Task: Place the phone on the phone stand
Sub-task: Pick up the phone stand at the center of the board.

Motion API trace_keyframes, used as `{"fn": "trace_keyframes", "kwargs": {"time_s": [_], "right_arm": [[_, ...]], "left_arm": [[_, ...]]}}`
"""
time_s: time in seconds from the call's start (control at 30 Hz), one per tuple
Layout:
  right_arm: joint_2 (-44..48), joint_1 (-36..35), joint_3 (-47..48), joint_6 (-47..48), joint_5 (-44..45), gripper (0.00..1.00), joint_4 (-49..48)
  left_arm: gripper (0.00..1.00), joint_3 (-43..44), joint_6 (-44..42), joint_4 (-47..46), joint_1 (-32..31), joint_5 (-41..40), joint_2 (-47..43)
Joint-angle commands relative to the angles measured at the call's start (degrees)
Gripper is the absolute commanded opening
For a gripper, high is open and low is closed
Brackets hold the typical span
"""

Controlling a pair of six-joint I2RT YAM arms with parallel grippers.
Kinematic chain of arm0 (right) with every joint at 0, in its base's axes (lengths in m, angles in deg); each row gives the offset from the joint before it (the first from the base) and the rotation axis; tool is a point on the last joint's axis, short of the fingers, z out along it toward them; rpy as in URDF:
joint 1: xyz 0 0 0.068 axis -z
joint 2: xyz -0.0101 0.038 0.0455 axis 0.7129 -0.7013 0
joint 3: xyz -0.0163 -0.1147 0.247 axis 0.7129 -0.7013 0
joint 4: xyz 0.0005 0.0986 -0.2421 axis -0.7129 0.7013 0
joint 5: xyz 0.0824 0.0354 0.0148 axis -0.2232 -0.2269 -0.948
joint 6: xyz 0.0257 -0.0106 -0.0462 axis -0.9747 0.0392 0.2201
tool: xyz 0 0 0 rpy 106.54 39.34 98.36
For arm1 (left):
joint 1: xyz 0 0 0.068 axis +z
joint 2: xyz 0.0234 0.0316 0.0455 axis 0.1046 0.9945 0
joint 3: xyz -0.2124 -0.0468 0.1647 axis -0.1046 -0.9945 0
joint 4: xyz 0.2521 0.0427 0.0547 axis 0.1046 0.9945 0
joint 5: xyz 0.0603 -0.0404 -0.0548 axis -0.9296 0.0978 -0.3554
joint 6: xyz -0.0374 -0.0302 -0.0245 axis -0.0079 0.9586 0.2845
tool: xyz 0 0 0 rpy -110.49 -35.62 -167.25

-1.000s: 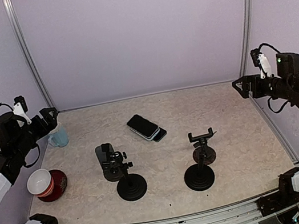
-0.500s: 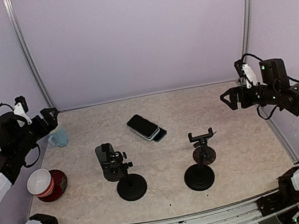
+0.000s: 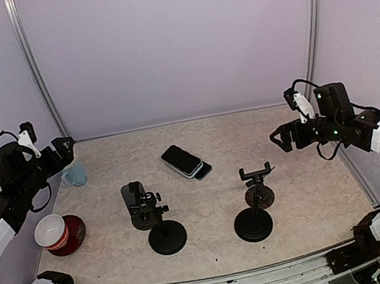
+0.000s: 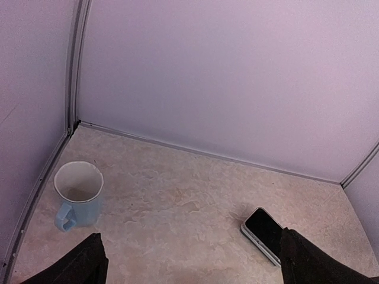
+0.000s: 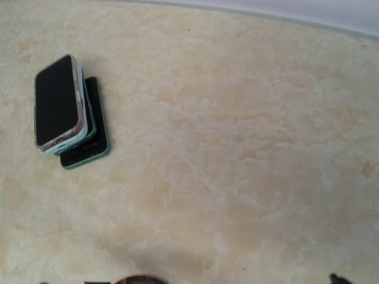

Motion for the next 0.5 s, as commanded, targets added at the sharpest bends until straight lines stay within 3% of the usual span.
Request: {"fn": "trace_keyframes", "kwargs": {"time_s": [0.0,0.47], "right_arm": [[-0.4,-0.9,-1.4,0.6,0.0,1.0,-1.9],[-1.7,-1.9,-5.0,2.2,-7.4,1.0,-3.6]], "left_arm": [[0.99,-0.6,0.1,-1.8,0.5,0.5,0.3],[0.99,-0.8,0.2,-2.0,0.9,0.4,0.4]]}}
